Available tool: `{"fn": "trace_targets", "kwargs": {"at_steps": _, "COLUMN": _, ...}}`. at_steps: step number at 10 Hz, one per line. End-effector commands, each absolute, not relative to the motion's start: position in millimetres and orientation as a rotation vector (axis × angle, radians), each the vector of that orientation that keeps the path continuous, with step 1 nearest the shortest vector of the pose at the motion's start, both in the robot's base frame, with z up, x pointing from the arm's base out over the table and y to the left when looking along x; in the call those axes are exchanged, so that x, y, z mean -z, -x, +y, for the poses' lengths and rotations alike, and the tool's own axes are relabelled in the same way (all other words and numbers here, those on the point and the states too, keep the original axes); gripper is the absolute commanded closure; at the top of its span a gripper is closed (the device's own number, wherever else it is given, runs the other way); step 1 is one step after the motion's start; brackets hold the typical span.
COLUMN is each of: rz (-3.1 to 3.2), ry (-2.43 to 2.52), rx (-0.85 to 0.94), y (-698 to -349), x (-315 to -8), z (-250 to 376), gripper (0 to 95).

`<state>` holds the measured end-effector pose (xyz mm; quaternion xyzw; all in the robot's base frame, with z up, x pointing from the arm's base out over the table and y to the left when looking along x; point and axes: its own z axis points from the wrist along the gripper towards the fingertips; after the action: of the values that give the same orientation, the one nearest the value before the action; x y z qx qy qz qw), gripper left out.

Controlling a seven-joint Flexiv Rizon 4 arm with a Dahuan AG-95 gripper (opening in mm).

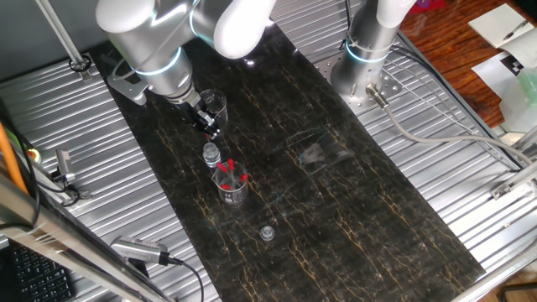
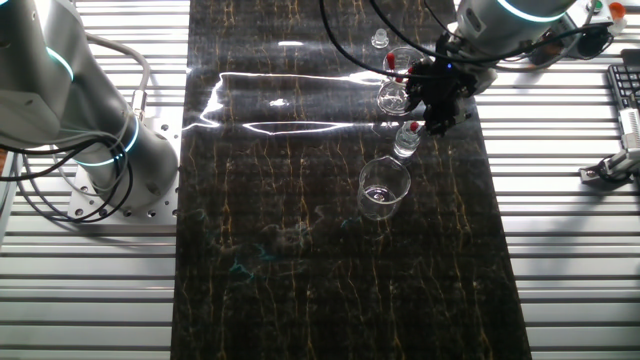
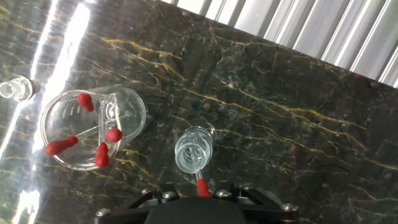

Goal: Transfer liquid using a dropper

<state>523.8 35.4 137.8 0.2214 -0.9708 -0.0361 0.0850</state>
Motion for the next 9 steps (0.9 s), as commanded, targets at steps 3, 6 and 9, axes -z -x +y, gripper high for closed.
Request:
{"fn": "trace_targets", "kwargs": {"at_steps": 3, "rz": -2.898, "ry": -0.679, "rx": 0.1, "y": -523.9, "x": -133.6, "z": 36.0, "gripper": 57.0}}
{"fn": "trace_targets", "kwargs": {"at_steps": 6, "rz": -2.901, "ry": -0.698, "rx": 0.1, "y": -524.2, "x": -128.5, "z": 36.8, "gripper": 57.0}}
{"fn": "trace_targets", "kwargs": {"at_steps": 9, "rz": -2.901, "ry": -0.714, "rx": 0.102, "y": -524.2, "x": -127.9, "z": 36.9, "gripper": 57.0}}
